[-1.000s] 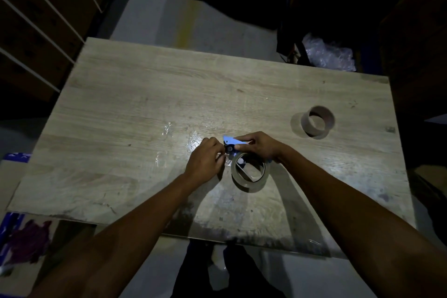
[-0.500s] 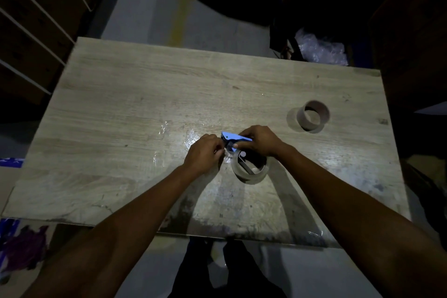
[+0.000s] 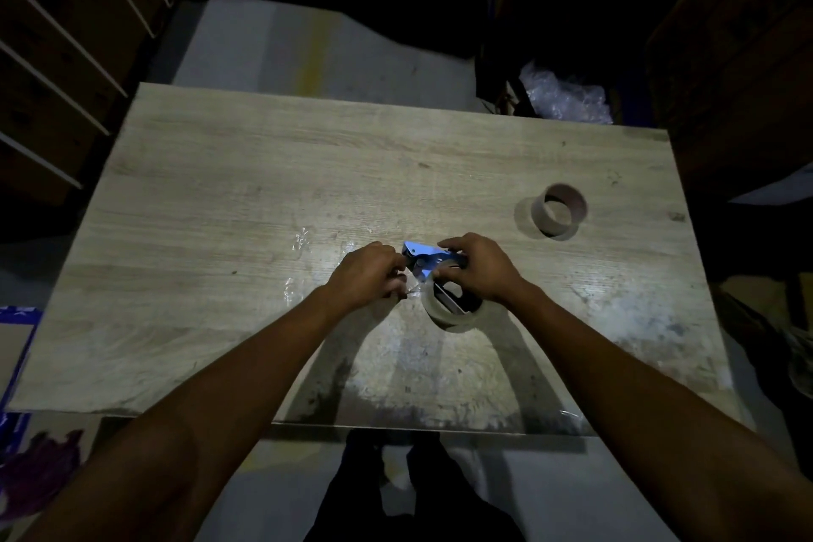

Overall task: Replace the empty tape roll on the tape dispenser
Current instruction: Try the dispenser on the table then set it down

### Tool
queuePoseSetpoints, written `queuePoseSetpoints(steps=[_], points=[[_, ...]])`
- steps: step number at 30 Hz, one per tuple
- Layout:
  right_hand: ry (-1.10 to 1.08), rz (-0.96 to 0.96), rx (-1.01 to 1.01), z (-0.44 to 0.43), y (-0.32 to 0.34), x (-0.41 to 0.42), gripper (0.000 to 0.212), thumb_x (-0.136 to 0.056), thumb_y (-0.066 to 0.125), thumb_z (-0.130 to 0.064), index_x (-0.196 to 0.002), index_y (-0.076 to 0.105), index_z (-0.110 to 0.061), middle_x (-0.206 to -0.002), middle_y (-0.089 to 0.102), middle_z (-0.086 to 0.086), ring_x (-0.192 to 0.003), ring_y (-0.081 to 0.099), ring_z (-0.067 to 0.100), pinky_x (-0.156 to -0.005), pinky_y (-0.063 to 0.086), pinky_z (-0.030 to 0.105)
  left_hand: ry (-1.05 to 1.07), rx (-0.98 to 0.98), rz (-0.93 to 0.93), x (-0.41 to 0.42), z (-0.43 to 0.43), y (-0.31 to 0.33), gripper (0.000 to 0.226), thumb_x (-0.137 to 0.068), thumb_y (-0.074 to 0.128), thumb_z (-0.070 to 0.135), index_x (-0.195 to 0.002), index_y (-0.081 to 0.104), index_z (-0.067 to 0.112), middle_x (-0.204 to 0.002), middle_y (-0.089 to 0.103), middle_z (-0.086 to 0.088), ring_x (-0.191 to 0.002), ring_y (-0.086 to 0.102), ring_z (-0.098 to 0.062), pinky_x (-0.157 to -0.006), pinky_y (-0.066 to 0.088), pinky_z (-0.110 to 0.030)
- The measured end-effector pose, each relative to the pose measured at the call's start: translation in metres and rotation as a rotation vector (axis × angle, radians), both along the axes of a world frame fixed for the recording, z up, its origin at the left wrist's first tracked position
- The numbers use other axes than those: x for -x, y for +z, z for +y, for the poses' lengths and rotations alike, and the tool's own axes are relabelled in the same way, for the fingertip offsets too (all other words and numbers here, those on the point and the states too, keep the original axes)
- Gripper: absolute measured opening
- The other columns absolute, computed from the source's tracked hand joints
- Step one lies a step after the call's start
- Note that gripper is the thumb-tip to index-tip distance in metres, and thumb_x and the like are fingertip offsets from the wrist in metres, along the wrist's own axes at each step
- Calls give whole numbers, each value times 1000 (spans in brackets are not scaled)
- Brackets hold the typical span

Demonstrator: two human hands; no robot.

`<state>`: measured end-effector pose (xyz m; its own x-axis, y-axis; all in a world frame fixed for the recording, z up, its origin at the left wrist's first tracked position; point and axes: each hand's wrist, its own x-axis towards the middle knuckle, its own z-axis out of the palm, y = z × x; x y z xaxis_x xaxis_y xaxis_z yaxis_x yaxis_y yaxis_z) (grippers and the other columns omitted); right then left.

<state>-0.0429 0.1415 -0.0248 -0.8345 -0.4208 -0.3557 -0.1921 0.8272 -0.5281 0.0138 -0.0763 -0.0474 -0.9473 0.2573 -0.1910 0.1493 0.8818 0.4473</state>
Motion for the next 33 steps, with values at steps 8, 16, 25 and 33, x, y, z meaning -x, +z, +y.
queuePoseSetpoints(steps=[8, 16, 25, 33], points=[[28, 207, -80, -11, 4, -27, 54, -79, 69, -47, -129, 61, -28, -127, 56, 3, -117, 47, 25, -92, 46, 44, 9, 25, -19, -3, -12, -2, 29, -86, 67, 42, -96, 70, 15, -94, 66, -3, -92, 57, -19, -68, 48, -35], [50, 326, -136, -31, -1, -56, 60, -68, 76, -49, -122, 66, -26, -135, 52, 8, -128, 43, 29, -102, 36, 48, -9, -11, -5, -12, -17, -8, 25, -86, 66, 39, -102, 68, 20, -97, 66, -1, -97, 58, -20, -68, 46, -33], [32, 323, -294, -40, -8, -68, 80, -74, 73, -48, -144, 42, -25, -157, 27, 13, -149, 15, 33, -117, 19, 59, -36, -55, 58, -30, -14, -10, 44, -89, 56, 50, -119, 59, 18, -109, 57, -1, -104, 51, -18, -71, 51, -36], [-38, 308, -352, -40, -8, -82, 91, -80, 70, -48, -153, 24, -21, -163, 14, 13, -151, 6, 32, -120, 12, 56, -58, -53, 46, -43, -4, -9, 53, -85, 64, 44, -129, 55, 15, -125, 53, -6, -114, 49, -23, -79, 53, -38]])
